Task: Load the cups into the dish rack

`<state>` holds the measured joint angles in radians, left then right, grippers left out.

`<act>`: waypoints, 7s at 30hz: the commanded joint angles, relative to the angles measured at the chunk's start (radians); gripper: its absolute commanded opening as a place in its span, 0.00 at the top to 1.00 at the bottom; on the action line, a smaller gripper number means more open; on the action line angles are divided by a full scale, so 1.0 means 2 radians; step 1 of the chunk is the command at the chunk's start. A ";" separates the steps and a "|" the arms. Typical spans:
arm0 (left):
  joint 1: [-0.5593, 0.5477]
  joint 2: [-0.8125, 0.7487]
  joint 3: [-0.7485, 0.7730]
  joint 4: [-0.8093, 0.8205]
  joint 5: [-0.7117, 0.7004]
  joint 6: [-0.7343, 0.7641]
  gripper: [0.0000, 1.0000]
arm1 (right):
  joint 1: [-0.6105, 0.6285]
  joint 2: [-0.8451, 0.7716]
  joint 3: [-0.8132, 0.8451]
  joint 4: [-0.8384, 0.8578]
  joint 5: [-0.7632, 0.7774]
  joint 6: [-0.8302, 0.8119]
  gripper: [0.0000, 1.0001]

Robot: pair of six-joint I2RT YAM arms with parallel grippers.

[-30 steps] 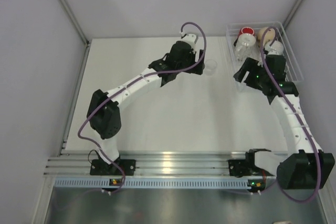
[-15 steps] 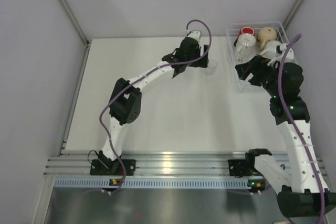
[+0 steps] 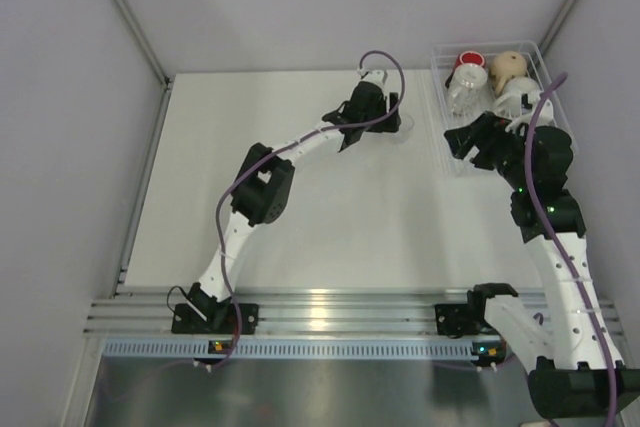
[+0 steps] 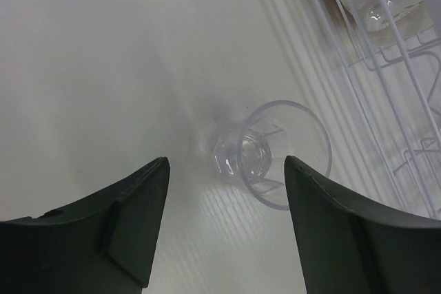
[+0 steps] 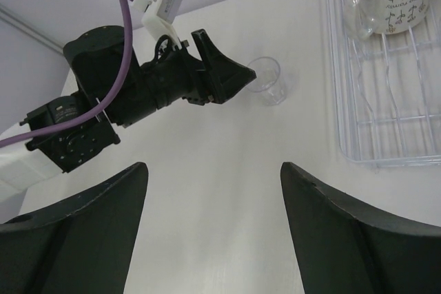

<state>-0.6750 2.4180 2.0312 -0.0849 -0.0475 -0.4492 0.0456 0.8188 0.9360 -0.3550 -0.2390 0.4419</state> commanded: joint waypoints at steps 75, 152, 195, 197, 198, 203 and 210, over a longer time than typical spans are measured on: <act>-0.006 -0.412 -0.552 0.723 0.272 -0.618 1.00 | 0.183 -0.024 -0.110 0.461 -0.134 0.030 0.27; 0.017 -0.800 -0.604 -0.047 0.014 -0.018 0.02 | -0.053 0.460 0.361 -0.246 0.193 -0.127 1.00; 0.017 -0.805 -0.599 -0.047 0.009 -0.012 0.02 | -0.038 0.545 0.335 -0.206 0.205 -0.113 0.78; 0.017 -0.806 -0.601 -0.047 0.010 -0.012 0.02 | -0.038 0.542 0.334 -0.201 0.210 -0.112 0.80; 0.017 -0.806 -0.601 -0.047 0.009 -0.012 0.02 | -0.038 0.539 0.332 -0.198 0.212 -0.112 0.80; 0.017 -0.803 -0.602 -0.047 0.009 -0.015 0.02 | -0.038 0.530 0.312 -0.177 0.212 -0.111 0.74; 0.017 -0.808 -0.605 -0.047 0.009 -0.014 0.02 | -0.038 0.528 0.304 -0.173 0.223 -0.111 0.59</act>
<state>-0.6430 0.8238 0.8261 -0.1970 -0.0174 -0.4934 -0.0357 1.9125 1.5513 -0.7387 0.1772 0.2123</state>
